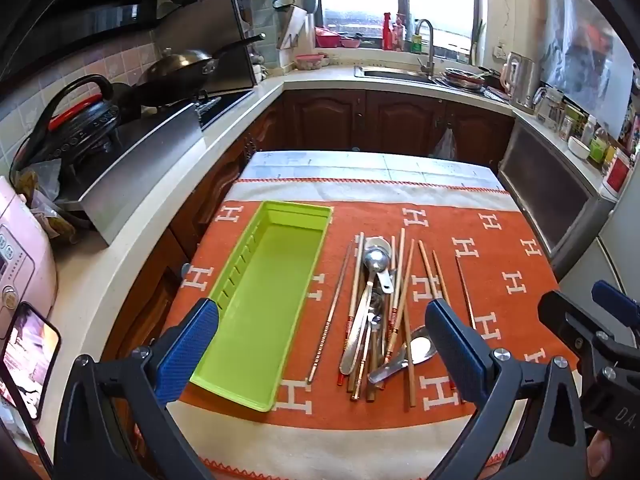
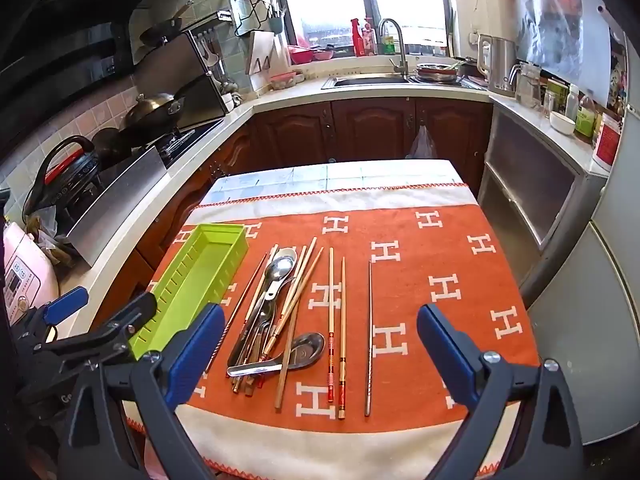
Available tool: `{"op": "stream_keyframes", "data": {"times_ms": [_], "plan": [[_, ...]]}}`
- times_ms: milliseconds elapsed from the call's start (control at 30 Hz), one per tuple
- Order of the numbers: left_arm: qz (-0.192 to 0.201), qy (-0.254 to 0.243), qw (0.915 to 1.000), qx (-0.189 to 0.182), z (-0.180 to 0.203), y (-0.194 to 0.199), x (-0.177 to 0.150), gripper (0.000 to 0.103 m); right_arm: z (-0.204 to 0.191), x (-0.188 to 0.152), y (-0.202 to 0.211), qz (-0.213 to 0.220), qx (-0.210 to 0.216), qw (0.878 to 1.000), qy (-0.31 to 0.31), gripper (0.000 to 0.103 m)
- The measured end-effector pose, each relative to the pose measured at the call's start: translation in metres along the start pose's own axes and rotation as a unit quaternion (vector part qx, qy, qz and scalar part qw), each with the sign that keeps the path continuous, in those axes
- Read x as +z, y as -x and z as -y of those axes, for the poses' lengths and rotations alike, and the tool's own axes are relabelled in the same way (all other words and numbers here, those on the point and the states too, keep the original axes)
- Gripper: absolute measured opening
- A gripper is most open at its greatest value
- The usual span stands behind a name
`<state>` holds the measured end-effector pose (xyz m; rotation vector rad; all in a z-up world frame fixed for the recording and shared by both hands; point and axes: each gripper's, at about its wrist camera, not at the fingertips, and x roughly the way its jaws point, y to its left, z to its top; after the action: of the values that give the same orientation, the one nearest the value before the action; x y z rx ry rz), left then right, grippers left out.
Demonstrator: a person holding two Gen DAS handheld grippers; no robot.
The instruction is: Organize utensils
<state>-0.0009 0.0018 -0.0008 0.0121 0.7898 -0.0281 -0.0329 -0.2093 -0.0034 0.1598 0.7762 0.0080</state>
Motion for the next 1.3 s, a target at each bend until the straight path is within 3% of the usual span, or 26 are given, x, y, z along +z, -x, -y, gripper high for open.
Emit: {"op": "stream_keyframes", "data": {"times_ms": [167, 867, 1300], "plan": [[-0.016, -0.022, 0.9996, 0.004, 0.01, -0.002, 0.001, 0.102, -0.005, 0.0, 0.003, 0.008, -0.005, 1.0, 0.016, 0.098], [-0.033, -0.003, 0.9992, -0.023, 0.01, -0.014, -0.005, 0.101, -0.003, -0.002, -0.004, -0.006, 0.003, 1.0, 0.013, 0.098], [-0.041, -0.004, 0.999, -0.015, 0.01, -0.016, -0.007, 0.101, -0.004, -0.005, -0.007, -0.01, 0.007, 1.0, 0.012, 0.097]]}}
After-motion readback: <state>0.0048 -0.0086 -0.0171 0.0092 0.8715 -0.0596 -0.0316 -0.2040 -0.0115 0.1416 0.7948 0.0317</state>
